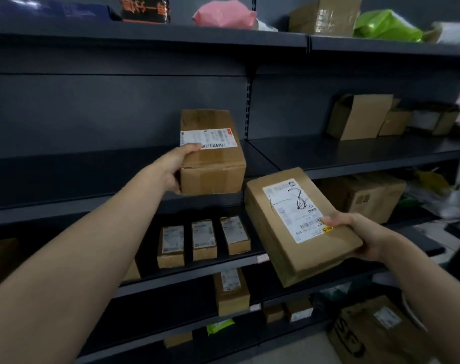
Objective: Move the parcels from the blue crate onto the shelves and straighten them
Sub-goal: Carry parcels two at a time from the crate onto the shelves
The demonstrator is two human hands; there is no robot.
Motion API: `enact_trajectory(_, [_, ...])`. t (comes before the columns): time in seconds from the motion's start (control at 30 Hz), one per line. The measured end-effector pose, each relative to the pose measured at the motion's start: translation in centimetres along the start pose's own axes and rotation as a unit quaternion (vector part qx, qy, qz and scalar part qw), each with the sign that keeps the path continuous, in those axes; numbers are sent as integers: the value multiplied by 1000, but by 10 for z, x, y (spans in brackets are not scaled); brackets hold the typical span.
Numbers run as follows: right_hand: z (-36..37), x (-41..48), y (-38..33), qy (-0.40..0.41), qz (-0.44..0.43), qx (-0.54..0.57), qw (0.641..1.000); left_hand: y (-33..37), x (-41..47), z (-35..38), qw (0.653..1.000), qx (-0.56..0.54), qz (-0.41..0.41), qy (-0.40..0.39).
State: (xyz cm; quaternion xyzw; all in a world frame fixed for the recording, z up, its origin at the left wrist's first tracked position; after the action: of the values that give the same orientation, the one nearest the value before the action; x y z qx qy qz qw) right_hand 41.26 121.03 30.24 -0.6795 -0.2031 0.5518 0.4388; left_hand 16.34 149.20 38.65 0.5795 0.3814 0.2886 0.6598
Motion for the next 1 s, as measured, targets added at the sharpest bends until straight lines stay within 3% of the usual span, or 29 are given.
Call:
enact_trajectory(0.43, [33, 16, -10, 39, 14, -5, 999, 14, 77, 31, 998, 44, -9, -37])
enact_trajectory(1.0, [42, 34, -9, -20, 13, 0, 1000, 7, 103, 56, 999, 36, -12, -4])
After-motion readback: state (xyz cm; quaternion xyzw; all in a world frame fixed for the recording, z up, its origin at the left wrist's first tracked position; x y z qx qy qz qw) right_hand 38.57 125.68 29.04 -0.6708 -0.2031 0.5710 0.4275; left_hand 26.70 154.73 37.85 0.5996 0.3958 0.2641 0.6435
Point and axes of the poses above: each hand's wrist, its own x-axis towards the middle knuckle, its own z-axis out of the palm, y = z × x, the point moved 4 cm from there along x, towards the middle knuckle, and after that the axes turned 11 degrees about z, right-handed, at the moved point
